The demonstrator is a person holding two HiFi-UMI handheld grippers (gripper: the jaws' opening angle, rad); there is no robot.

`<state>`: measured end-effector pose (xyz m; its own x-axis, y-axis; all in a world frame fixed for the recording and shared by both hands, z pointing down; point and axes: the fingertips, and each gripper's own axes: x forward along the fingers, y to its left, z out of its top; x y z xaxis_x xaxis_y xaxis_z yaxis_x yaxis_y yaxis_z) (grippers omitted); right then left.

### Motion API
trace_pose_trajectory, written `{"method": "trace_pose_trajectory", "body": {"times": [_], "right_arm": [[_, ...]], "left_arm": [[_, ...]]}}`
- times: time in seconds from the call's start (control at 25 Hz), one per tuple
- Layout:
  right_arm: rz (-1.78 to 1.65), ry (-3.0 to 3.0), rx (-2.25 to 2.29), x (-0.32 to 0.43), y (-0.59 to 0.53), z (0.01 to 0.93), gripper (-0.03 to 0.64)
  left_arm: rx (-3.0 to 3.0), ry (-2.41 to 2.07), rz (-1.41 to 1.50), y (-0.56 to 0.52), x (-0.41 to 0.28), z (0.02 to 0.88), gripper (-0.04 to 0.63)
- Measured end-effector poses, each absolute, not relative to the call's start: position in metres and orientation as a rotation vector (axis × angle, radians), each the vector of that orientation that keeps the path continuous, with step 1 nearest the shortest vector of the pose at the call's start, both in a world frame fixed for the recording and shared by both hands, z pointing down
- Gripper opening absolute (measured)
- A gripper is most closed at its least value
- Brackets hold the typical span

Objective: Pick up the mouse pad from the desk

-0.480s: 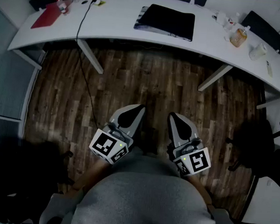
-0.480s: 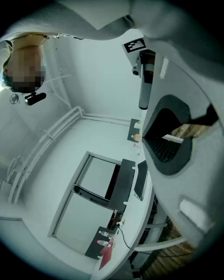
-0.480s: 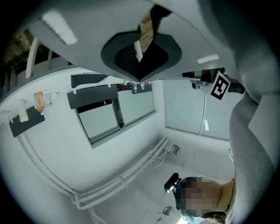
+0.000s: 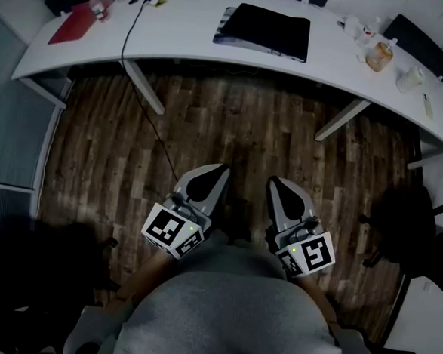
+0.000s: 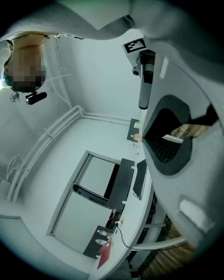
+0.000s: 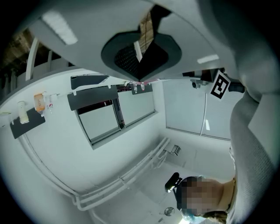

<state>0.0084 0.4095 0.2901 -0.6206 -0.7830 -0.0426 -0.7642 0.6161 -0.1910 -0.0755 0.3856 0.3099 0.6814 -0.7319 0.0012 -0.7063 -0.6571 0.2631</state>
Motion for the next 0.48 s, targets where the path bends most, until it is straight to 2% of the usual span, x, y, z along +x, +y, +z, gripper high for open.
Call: {"method": "trace_pose_trajectory", "body": {"times": [0.48], "right_arm": [[-0.249, 2.621, -1.426, 0.018, 0.4, 0.299, 0.0]], "left_arm": [[2.661, -1.136, -0.159, 0.38, -0.088, 0.311, 0.0]]}}
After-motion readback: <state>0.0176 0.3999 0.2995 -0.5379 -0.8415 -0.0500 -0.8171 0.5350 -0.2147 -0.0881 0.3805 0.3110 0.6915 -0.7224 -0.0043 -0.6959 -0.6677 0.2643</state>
